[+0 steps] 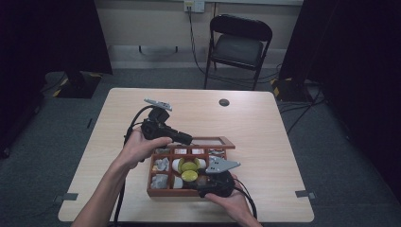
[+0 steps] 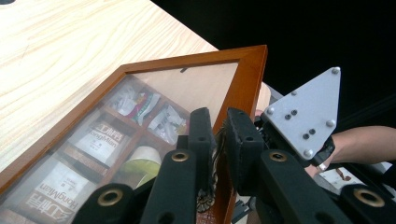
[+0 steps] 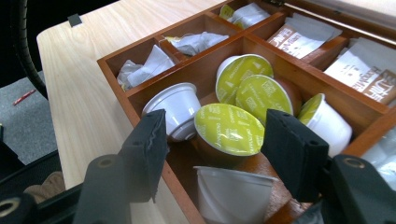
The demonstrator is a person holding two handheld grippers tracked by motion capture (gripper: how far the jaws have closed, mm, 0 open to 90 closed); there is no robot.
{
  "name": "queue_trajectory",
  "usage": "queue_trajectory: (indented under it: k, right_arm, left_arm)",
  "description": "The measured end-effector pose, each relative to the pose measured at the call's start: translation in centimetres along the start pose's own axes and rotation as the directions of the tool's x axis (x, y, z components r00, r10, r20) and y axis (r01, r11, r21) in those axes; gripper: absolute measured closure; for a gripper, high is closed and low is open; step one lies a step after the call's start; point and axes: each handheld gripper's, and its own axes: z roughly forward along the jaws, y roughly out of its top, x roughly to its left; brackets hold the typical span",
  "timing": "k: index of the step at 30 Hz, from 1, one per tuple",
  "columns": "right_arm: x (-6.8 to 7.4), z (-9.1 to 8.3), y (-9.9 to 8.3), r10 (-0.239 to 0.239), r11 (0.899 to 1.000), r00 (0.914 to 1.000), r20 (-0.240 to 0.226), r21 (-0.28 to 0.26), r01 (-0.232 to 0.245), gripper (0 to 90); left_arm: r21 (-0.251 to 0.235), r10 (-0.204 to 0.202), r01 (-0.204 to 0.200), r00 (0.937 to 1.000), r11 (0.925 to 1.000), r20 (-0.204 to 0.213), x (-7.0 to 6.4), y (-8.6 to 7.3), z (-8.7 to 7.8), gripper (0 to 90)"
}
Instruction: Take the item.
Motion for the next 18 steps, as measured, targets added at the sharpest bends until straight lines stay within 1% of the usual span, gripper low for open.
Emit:
queue_trajectory:
  k: [3, 4, 6, 7, 9, 12, 14, 16, 18]
  right_arm:
    - [-0.1, 0.4, 0.1, 0.001, 1.0, 1.0, 0.004, 0.004, -0.001, 38.8]
    - [-0.2, 0.8, 0.3, 0.008, 1.0, 1.0, 0.004, 0.017, -0.008, 38.5]
    - [-0.2, 1.1, 0.3, 0.009, 1.0, 1.0, 0.0, 0.021, -0.009, 38.4]
    - [-0.2, 1.6, 0.4, 0.005, 0.999, 1.0, 0.005, 0.037, -0.005, 38.2]
    - [-0.2, 1.7, 0.4, 0.006, 0.999, 1.0, 0.003, 0.043, -0.006, 38.1]
    - [-0.4, 2.1, 0.3, 0.009, 0.998, 0.9998, 0.018, 0.058, -0.01, 37.6]
    - [-0.5, 2.2, 0.3, 0.009, 0.998, 0.9997, 0.02, 0.058, -0.011, 37.4]
    - [-0.5, 2.3, 0.3, 0.018, 0.998, 0.9993, 0.032, 0.063, -0.02, 37.0]
    - [-0.5, 2.3, 0.3, 0.025, 0.997, 0.9993, 0.029, 0.068, -0.027, 36.9]
  left_arm:
    - [-0.002, 0.003, -0.003, 1.0, 1.0, -0.008, -0.1, 0.1, -0.1, 81.0]
    - [0.0, 0.003, -0.003, 1.0, 1.0, -0.009, -0.1, 0.1, -0.1, 81.0]
    - [0.002, 0.004, -0.004, 0.9999, 1.0, -0.01, -0.1, 0.1, 0.0, 81.0]
    - [0.003, 0.005, -0.005, 1.0, 1.0, -0.008, -0.1, 0.1, -0.1, 81.0]
    - [0.001, 0.006, -0.006, 1.0, 1.0, -0.007, 0.0, 0.1, -0.1, 81.0]
    - [-0.002, 0.006, -0.006, 1.0, 1.0, -0.005, 0.0, 0.1, -0.1, 81.0]
    - [-0.001, 0.008, -0.008, 1.0, 1.0, -0.004, 0.0, 0.1, -0.1, 81.0]
    - [-0.002, 0.007, -0.007, 1.0, 1.0, -0.006, 0.0, 0.1, -0.1, 81.0]
    - [-0.001, 0.008, -0.008, 0.9999, 1.0, -0.007, 0.0, 0.1, -0.1, 81.0]
